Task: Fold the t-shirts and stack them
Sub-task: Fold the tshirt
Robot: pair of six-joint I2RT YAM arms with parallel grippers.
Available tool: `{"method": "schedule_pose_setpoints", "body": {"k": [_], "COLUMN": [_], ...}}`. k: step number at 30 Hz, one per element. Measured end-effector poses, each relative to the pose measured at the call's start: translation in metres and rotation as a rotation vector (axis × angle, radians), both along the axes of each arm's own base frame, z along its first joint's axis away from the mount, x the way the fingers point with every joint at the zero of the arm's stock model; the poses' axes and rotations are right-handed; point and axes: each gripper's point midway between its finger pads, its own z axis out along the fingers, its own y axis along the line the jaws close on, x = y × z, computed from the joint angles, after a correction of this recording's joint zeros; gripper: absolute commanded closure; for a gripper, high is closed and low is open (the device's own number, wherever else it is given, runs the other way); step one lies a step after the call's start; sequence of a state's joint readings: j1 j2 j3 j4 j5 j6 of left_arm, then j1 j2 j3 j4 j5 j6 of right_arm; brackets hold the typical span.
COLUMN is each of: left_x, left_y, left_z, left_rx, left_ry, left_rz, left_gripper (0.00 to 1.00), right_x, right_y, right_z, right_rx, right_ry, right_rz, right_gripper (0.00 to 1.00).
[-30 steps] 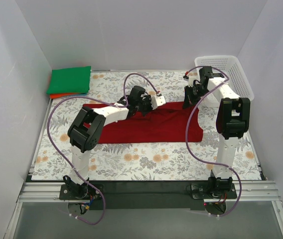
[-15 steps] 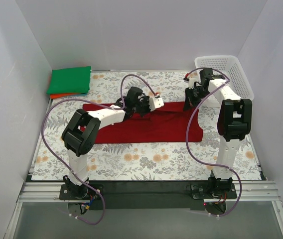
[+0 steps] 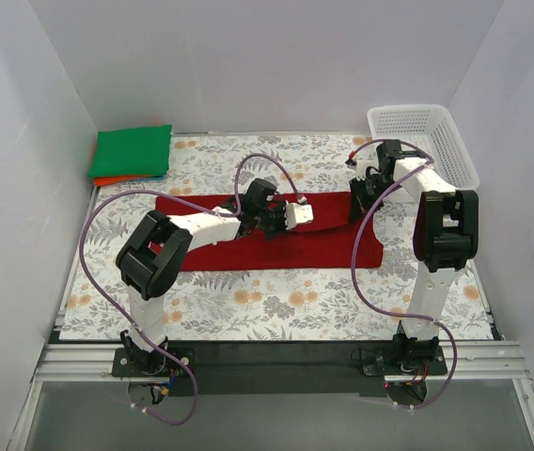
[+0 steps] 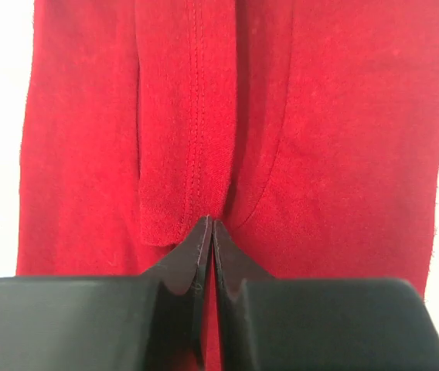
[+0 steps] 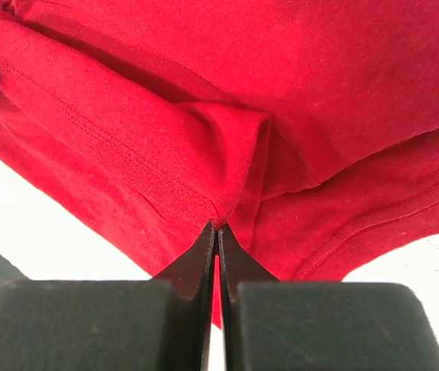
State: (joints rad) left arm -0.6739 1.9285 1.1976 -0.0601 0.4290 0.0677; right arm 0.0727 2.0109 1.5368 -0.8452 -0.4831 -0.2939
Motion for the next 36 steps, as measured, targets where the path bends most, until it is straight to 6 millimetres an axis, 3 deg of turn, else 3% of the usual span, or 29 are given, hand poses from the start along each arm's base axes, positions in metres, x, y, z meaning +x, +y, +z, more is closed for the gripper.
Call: {"method": "schedule_pose_setpoints", "body": {"k": [1,2,3,7,9,12,16,19,22,26,32,36], "left_x": [0.000,0.001,0.001,0.000,0.002,0.005,0.006,-0.006,-0.009,0.016,0.083,0.088], "left_y": [0.001,0.002,0.004,0.023,0.039,0.068,0.109,0.144,0.175,0.208,0.211,0.221], "left_z": [-0.002,-0.005,-0.007,-0.010,0.002,0.040,0.092,0.101,0.087,0.064,0.024,-0.020], "left_rx": [0.006,0.012,0.019,0.031,0.023,-0.024,-0.110,-0.132,-0.114,-0.060,0.038,0.143], "left_ry": [0.005,0.010,0.015,0.097,0.137,0.176,0.203,0.246,0.321,0.378,0.369,0.393], "left_rz": [0.008,0.021,0.030,0.107,0.163,0.271,0.425,0.540,0.648,0.766,0.782,0.786], "left_gripper": [0.98,0.85,0.78,0.64,0.64,0.66,0.76,0.79,0.80,0.87,0.92,0.95], "right_x": [0.001,0.001,0.001,0.003,0.003,0.003,0.000,-0.006,-0.025,-0.060,-0.095,-0.093], "right_y": [-0.001,-0.001,-0.002,-0.007,-0.009,-0.009,-0.002,0.015,0.032,0.047,0.038,0.024], "right_z": [0.000,-0.001,-0.001,-0.002,0.003,0.022,0.055,0.059,0.044,0.014,-0.018,-0.033], "right_rx": [-0.004,-0.008,-0.013,-0.039,-0.052,-0.063,-0.072,-0.078,-0.094,-0.134,-0.236,-0.317], "right_ry": [-0.003,-0.007,-0.008,-0.025,-0.044,-0.099,-0.195,-0.215,-0.175,-0.082,0.011,0.017], "right_rz": [0.001,0.002,0.003,0.015,0.022,0.038,0.080,0.134,0.200,0.279,0.311,0.301], "right_gripper": [0.89,0.79,0.71,0.46,0.44,0.45,0.56,0.63,0.68,0.73,0.75,0.76]}}
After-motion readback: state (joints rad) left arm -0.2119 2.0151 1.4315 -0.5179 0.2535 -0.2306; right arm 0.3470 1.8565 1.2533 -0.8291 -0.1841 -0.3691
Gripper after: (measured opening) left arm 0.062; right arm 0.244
